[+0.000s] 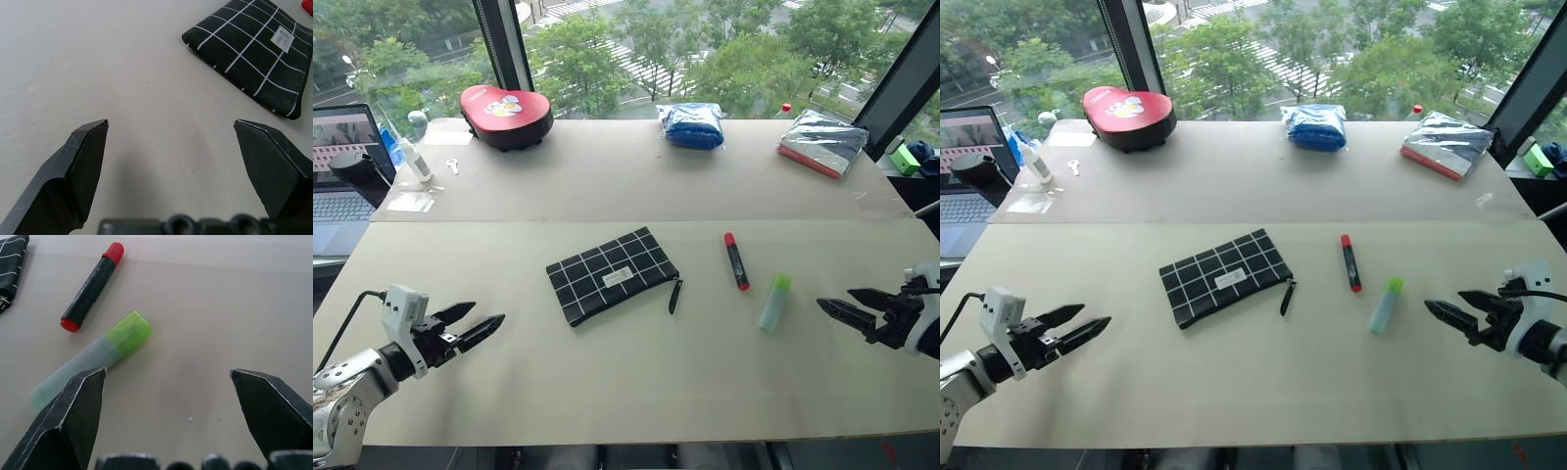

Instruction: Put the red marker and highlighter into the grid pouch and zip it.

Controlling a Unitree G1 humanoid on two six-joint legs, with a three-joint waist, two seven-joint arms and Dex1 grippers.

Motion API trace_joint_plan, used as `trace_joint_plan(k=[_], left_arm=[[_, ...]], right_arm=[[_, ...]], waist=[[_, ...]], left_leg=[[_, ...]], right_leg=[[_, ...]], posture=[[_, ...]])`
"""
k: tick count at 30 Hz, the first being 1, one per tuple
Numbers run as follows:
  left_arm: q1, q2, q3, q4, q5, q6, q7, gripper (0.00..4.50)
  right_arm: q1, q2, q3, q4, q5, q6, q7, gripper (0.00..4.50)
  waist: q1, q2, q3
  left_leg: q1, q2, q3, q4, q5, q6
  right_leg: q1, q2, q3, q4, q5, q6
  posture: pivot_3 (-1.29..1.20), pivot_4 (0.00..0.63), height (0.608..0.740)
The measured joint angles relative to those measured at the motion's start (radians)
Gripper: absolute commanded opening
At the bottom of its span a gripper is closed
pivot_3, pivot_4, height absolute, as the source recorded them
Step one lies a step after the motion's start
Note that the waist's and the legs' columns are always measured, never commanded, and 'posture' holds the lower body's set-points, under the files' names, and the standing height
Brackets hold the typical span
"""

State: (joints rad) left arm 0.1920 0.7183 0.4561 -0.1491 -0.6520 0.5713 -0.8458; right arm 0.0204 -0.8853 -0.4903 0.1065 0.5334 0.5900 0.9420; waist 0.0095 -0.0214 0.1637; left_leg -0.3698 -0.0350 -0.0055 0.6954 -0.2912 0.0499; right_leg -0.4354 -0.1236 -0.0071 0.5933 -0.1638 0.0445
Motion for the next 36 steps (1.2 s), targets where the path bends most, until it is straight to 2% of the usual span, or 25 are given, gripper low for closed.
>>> trace_joint_plan(k=[4,8,11,19,20,21,22,27,30,36], left_arm=[[-0.032,-0.007,-0.014,0.0,-0.001,0.014,0.011,4.41],[-0.053,-0.011,-0.075,-0.002,0.028,-0.048,-0.042,4.41],[-0.093,0.01,-0.133,0.058,0.084,-0.167,-0.152,4.5],[-0.183,0.049,-0.254,0.167,0.327,-0.611,-0.273,4.5],[-0.188,0.061,-0.268,0.176,0.356,-0.66,-0.28,4.5],[-0.196,0.075,-0.283,0.196,0.392,-0.724,-0.288,4.5],[-0.202,0.076,-0.288,0.205,0.407,-0.752,-0.29,4.5],[-0.273,0.083,-0.355,0.257,0.503,-0.951,-0.3,4.5],[-0.315,0.083,-0.39,0.277,0.541,-1.021,-0.291,4.5],[-0.354,0.082,-0.448,0.335,0.598,-1.107,-0.269,4.5]], right_arm=[[-0.009,0.0,0.003,0.0,0.0,0.0,-0.006,4.5],[-0.029,0.0,0.008,-0.001,0.0,0.002,-0.008,4.5],[-0.059,0.0,0.011,0.001,0.0,0.006,-0.008,3.78],[-0.167,0.0,0.059,-0.075,0.045,0.064,0.013,0.89],[-0.182,0.0,0.072,-0.087,0.051,0.071,0.012,0.66],[-0.209,0.003,0.093,-0.106,0.064,0.086,0.012,0.22],[-0.219,0.007,0.101,-0.119,0.071,0.093,0.013,0.06],[-0.365,0.094,0.304,-0.215,0.067,0.111,0.011,0.06],[-0.467,0.174,0.467,-0.227,0.001,0.111,-0.022,0.06],[-0.608,0.308,0.665,-0.175,-0.142,0.068,-0.078,0.06]], waist=[[0.002,0.0,0.0],[0.001,0.0,0.0],[0.001,0.0,0.0],[0.0,0.0,0.0],[0.0,0.0,0.0],[-0.001,0.0,0.0],[-0.001,0.0,0.0],[-0.003,0.0,0.0],[-0.005,0.0,0.0],[-0.005,0.0,0.0]], left_leg=[[0.0,0.0,0.0,0.0,0.0,0.0],[0.0,0.0,0.0,0.0,0.0,0.0],[0.0,0.0,0.001,0.0,0.0,0.0],[0.0,0.0,0.002,0.0,0.0,0.0],[0.0,0.0,0.002,0.0,0.0,0.0],[0.0,0.0,0.002,0.0,0.0,0.0],[0.0,0.0,0.002,0.0,0.0,0.0],[0.0,0.001,0.002,0.0,0.0,0.0],[-0.002,0.0,0.001,0.0,0.0,0.0],[-0.004,-0.001,0.001,0.0,0.0,0.0]], right_leg=[[0.0,0.0,0.0,0.0,0.0,0.0],[0.0,0.0,0.0,0.0,0.0,0.0],[0.0,0.0,0.0,0.0,0.0,0.0],[-0.001,0.0,0.001,0.0,0.001,-0.001],[-0.001,0.0,0.001,0.0,0.001,-0.001],[-0.001,0.0,0.001,0.0,0.001,-0.001],[-0.002,0.0,0.001,0.0,0.001,-0.001],[-0.002,0.0,0.0,0.0,0.001,-0.001],[-0.004,0.0,0.0,0.001,0.001,-0.001],[-0.005,-0.001,-0.003,0.001,0.001,-0.001]], posture=[[0.0,0.15,0.74],[0.0,0.15,0.74],[0.0,0.15,0.74],[0.0,0.15,0.74],[0.0,0.15,0.74],[0.0,0.15,0.74],[0.0,0.15,0.74],[0.0,0.15,0.74],[0.0,0.15,0.74],[0.0,0.15,0.74]])
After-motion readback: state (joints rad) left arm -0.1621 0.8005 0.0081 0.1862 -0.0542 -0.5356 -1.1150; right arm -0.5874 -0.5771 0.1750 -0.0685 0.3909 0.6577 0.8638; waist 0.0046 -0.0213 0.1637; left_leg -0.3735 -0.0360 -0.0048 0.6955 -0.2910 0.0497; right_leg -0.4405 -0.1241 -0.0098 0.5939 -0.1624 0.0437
